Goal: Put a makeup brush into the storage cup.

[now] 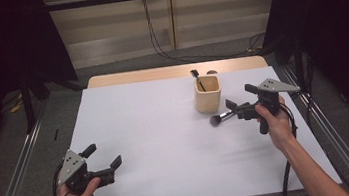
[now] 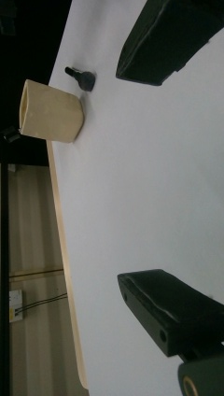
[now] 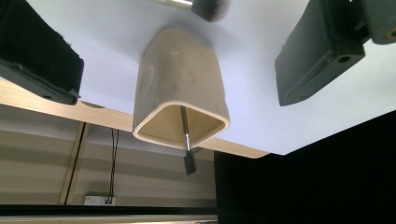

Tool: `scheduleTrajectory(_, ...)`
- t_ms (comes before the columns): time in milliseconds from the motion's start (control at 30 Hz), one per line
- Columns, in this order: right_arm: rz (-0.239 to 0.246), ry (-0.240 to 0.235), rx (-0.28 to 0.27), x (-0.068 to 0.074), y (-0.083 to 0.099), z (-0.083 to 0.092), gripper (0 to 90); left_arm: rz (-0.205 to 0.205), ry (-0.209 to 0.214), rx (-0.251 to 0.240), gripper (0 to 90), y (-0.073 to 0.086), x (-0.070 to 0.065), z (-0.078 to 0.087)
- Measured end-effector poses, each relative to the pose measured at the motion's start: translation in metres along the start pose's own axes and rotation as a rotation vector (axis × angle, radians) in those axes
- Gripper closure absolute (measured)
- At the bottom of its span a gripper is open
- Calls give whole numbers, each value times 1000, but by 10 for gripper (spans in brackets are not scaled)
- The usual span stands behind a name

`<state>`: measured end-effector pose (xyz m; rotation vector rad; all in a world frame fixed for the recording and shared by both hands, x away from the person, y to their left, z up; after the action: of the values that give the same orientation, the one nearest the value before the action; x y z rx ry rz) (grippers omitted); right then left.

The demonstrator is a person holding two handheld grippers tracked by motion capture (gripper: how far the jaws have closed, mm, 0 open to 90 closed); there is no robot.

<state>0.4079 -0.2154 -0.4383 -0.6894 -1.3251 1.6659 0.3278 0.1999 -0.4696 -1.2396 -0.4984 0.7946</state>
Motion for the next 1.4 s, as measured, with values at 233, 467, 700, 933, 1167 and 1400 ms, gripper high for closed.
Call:
scheduleTrajectory(233,3,5,9,6,10,13,6,1,0,-2,36,0,1,1)
scheduleTrajectory(467,0,18,4,6,17,28,5,-4,-15,-4,36,0,1,4)
scheduleTrajectory(700,-3,34,19,5,31,42,6,2,-20,-8,37,0,2,7)
scheduleTrajectory(933,-7,33,35,7,44,55,5,4,-18,-18,43,-1,1,8)
scheduleTrajectory(1167,-5,54,63,12,60,73,7,17,-12,-24,42,-1,2,11)
scheduleTrajectory(1400,-3,74,72,10,67,85,9,4,-5,-32,42,-3,-2,11)
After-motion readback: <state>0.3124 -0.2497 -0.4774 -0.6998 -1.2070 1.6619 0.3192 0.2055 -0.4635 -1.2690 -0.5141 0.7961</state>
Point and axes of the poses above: each handheld gripper's, and its own axes: z roughly backward along the jaws, y roughly out of its underside, x roughly to its left, the point moved 10 cm from there along -z, roughly forward along the jaws, and after that the axes turned 3 degrees about y, right-handed, at the moved point
